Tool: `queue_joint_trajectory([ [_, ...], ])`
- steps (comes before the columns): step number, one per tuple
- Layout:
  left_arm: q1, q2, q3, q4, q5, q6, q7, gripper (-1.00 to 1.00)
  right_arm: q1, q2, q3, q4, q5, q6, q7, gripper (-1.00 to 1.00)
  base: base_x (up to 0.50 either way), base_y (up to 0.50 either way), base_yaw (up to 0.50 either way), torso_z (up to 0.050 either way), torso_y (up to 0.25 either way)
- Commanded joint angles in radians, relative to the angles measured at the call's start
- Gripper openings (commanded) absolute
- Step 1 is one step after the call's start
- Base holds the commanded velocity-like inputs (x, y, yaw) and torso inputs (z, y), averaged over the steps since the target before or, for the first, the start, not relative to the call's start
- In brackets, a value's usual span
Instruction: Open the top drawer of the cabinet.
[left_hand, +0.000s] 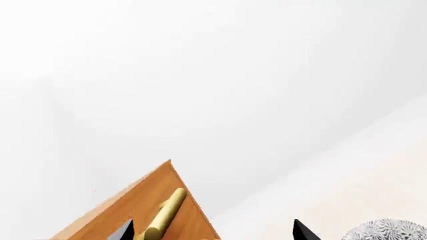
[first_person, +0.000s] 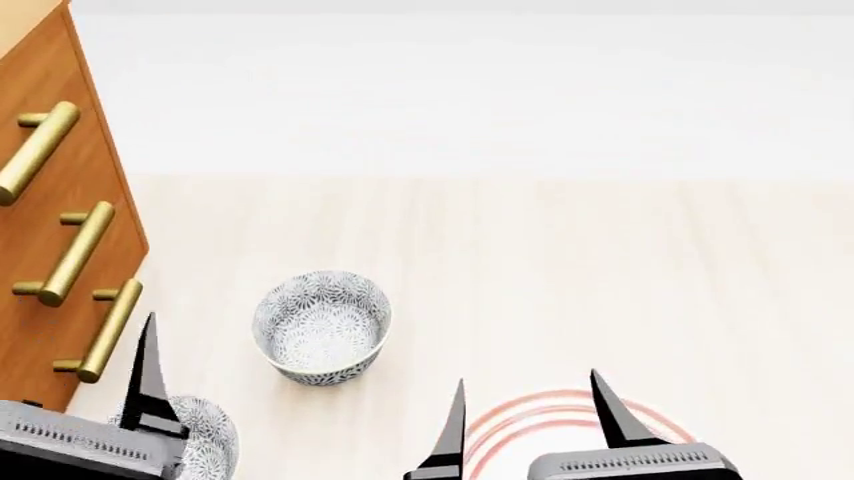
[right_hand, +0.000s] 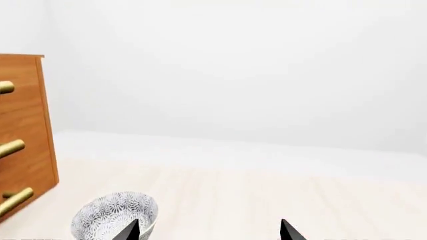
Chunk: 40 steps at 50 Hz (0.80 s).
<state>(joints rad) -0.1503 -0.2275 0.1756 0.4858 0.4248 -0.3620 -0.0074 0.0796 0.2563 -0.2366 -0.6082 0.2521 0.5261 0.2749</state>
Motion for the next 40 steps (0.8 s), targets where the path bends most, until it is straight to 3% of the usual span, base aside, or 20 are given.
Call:
queue_joint_trajectory([
  [1, 0.004, 0.025, -0.028, -0.049, 0.631, 0.221, 0.181, 1.0, 0.0, -0.001, -0.005, 0.018, 0.006, -0.012, 0.003, 1.0, 0.0, 0.0, 0.0, 0.0, 0.0],
  [24, -0.036, -0.005, -0.03, -0.036, 0.655, 0.185, 0.222, 1.0, -0.003, 0.008, -0.012, 0.033, 0.013, -0.031, 0.01, 1.0, 0.0, 0.0, 0.0, 0.0, 0.0],
  [40, -0.254, -0.013, -0.038, -0.127, 0.697, 0.118, 0.317, 1.0, -0.002, 0.011, -0.015, 0.049, 0.018, -0.042, 0.017, 1.0, 0.0, 0.0, 0.0, 0.0, 0.0],
])
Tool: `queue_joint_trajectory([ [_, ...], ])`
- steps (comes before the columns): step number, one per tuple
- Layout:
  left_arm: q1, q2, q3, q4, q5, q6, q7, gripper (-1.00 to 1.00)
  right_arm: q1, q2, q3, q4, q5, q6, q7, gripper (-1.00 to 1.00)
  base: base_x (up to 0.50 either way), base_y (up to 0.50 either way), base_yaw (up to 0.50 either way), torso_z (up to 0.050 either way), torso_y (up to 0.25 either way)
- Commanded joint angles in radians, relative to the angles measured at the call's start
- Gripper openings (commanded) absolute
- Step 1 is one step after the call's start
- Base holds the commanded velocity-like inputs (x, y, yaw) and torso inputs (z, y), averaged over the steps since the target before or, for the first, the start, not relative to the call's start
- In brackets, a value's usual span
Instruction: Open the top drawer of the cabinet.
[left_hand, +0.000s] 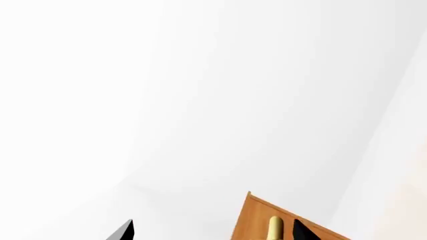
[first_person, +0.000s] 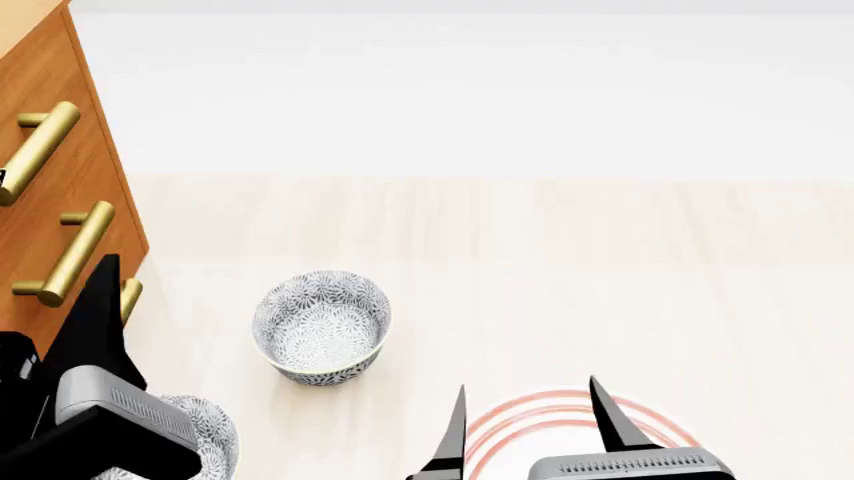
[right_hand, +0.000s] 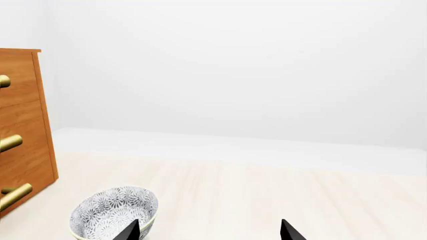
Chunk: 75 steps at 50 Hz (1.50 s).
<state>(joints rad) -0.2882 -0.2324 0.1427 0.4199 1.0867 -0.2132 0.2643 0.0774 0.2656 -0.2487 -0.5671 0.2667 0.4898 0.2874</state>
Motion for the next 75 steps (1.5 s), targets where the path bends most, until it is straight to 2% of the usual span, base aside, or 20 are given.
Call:
queue_joint_trajectory([
  [1, -0.122, -0.008, -0.006, -0.066, 0.037, -0.033, 0.047, 1.0, -0.001, 0.002, -0.004, 0.011, 0.002, -0.011, 0.004, 1.0, 0.0, 0.0, 0.0, 0.0, 0.0],
  [9, -0.15, -0.013, -0.013, -0.155, 0.03, -0.037, 0.003, 1.0, -0.012, 0.007, -0.002, 0.008, 0.008, -0.02, 0.008, 1.0, 0.0, 0.0, 0.0, 0.0, 0.0],
  [29, -0.381, -0.031, 0.016, -0.601, 0.045, -0.015, -0.173, 1.0, -0.025, 0.015, -0.002, 0.005, 0.017, -0.032, 0.017, 1.0, 0.0, 0.0, 0.0, 0.0, 0.0],
  [50, -0.469, -0.01, 0.036, -0.84, 0.039, -0.019, -0.258, 1.0, -0.024, 0.022, 0.001, 0.031, 0.029, -0.053, 0.018, 1.0, 0.0, 0.0, 0.0, 0.0, 0.0],
  [75, -0.498, -0.004, 0.029, -0.996, 0.003, -0.017, -0.317, 1.0, -0.026, 0.027, -0.008, 0.046, 0.034, -0.065, 0.027, 1.0, 0.0, 0.0, 0.0, 0.0, 0.0],
])
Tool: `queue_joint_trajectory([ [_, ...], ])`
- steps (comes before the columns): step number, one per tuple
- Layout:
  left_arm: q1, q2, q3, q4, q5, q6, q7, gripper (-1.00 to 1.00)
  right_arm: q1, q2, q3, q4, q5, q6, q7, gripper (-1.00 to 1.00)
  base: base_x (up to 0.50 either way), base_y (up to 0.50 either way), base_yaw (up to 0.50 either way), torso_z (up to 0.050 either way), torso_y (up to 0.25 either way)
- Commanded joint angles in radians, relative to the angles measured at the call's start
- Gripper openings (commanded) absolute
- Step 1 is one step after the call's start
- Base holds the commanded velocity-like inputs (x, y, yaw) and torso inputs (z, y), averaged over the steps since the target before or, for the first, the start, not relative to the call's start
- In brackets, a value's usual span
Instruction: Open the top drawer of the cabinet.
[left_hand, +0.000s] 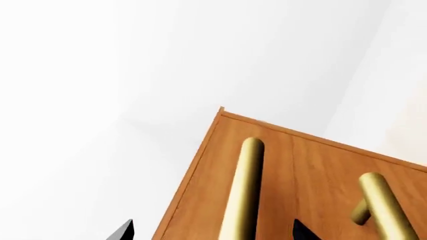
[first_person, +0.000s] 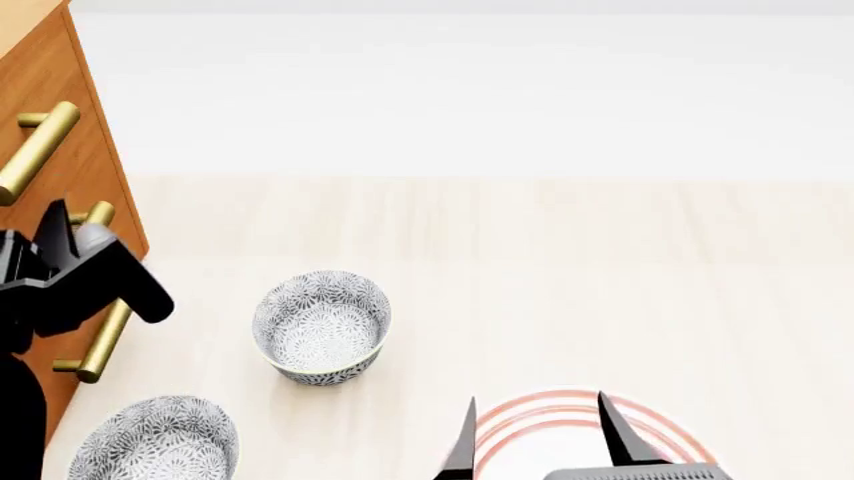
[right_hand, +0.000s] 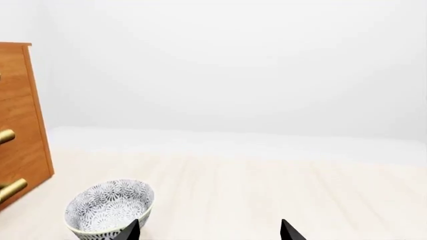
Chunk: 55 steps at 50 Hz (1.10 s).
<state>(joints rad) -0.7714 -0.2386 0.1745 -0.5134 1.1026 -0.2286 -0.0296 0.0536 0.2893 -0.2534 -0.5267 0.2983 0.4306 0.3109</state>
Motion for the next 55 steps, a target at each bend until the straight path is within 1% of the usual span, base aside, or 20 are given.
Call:
queue_joint_trajectory([
  [1, -0.015, 0.001, -0.005, -0.067, -0.015, -0.002, -0.024, 1.0, -0.003, 0.002, -0.005, 0.011, 0.0, -0.011, 0.003, 1.0, 0.0, 0.0, 0.0, 0.0, 0.0],
  [13, -0.041, 0.0, -0.004, -0.101, -0.004, -0.027, -0.047, 1.0, -0.003, 0.004, -0.01, 0.019, -0.001, -0.017, 0.009, 1.0, 0.0, 0.0, 0.0, 0.0, 0.0],
  [24, -0.045, -0.005, -0.01, -0.142, -0.017, -0.028, -0.061, 1.0, -0.004, 0.007, -0.013, 0.023, 0.001, -0.026, 0.012, 1.0, 0.0, 0.0, 0.0, 0.0, 0.0],
  [32, -0.038, -0.004, -0.014, -0.138, -0.023, -0.036, -0.062, 1.0, 0.001, 0.009, -0.017, 0.018, 0.004, -0.018, 0.016, 1.0, 0.0, 0.0, 0.0, 0.0, 0.0],
  [33, -0.039, -0.004, -0.015, -0.138, -0.023, -0.038, -0.063, -1.0, -0.001, 0.009, -0.018, 0.022, 0.003, -0.022, 0.016, 1.0, 0.0, 0.0, 0.0, 0.0, 0.0],
  [55, -0.012, -0.006, -0.002, -0.027, -0.003, -0.076, -0.006, -1.0, -0.014, 0.021, -0.01, 0.011, 0.017, -0.033, 0.024, 1.0, 0.0, 0.0, 0.0, 0.0, 0.0],
])
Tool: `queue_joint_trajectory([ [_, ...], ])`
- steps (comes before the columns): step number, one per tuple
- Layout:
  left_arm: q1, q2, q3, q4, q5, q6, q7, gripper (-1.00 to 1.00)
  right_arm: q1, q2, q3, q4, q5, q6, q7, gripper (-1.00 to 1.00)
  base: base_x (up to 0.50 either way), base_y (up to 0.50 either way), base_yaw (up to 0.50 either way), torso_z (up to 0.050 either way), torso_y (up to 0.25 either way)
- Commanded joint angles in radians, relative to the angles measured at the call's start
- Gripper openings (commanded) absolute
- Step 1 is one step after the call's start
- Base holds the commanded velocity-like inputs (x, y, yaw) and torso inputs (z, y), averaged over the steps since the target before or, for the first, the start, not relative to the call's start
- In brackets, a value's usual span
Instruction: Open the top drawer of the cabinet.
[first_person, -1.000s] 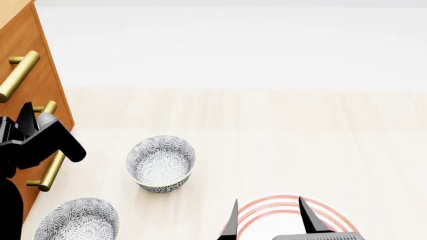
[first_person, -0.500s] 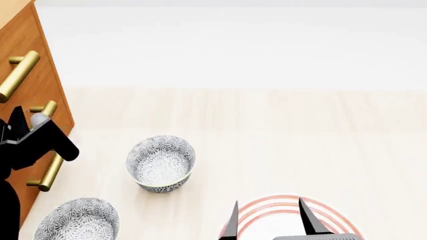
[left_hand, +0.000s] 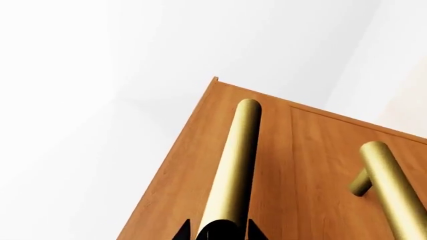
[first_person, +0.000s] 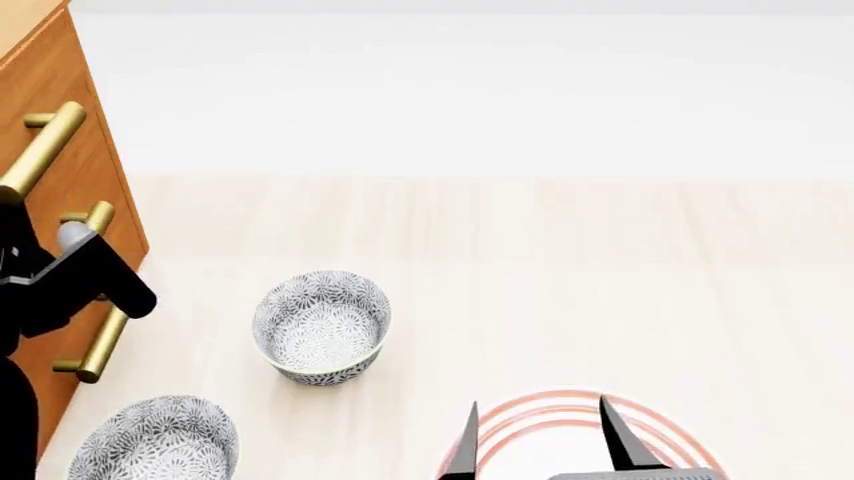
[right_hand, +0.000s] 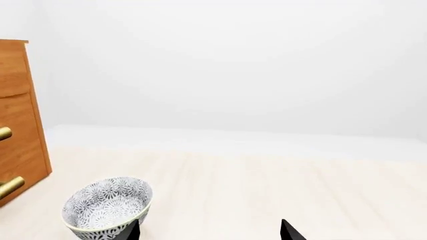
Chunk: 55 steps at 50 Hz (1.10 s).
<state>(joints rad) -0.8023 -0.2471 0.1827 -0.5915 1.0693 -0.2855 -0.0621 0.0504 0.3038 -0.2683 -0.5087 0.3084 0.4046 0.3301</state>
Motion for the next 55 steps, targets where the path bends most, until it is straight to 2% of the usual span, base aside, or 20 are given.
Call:
queue_joint_trajectory([
  [1, 0.017, 0.004, -0.008, 0.052, 0.032, -0.02, 0.029, -1.0, -0.012, 0.006, 0.004, -0.004, 0.006, -0.012, 0.005, 1.0, 0.0, 0.0, 0.0, 0.0, 0.0],
  [11, -0.015, 0.032, 0.014, 0.054, 0.043, -0.03, 0.039, -1.0, -0.01, 0.01, 0.009, 0.0, 0.011, -0.013, 0.007, 1.0, 0.0, 0.0, 0.0, 0.0, 0.0],
  [30, 0.013, 0.084, 0.067, 0.136, 0.076, -0.063, 0.09, -1.0, -0.034, 0.02, 0.02, 0.005, 0.023, -0.045, 0.007, 1.0, 0.0, 0.0, 0.0, 0.0, 0.001],
  [55, 0.007, 0.162, 0.132, 0.099, 0.068, -0.074, 0.08, -1.0, -0.035, 0.029, 0.021, 0.012, 0.034, -0.053, 0.011, 1.0, 0.0, 0.0, 0.0, 0.0, 0.001],
])
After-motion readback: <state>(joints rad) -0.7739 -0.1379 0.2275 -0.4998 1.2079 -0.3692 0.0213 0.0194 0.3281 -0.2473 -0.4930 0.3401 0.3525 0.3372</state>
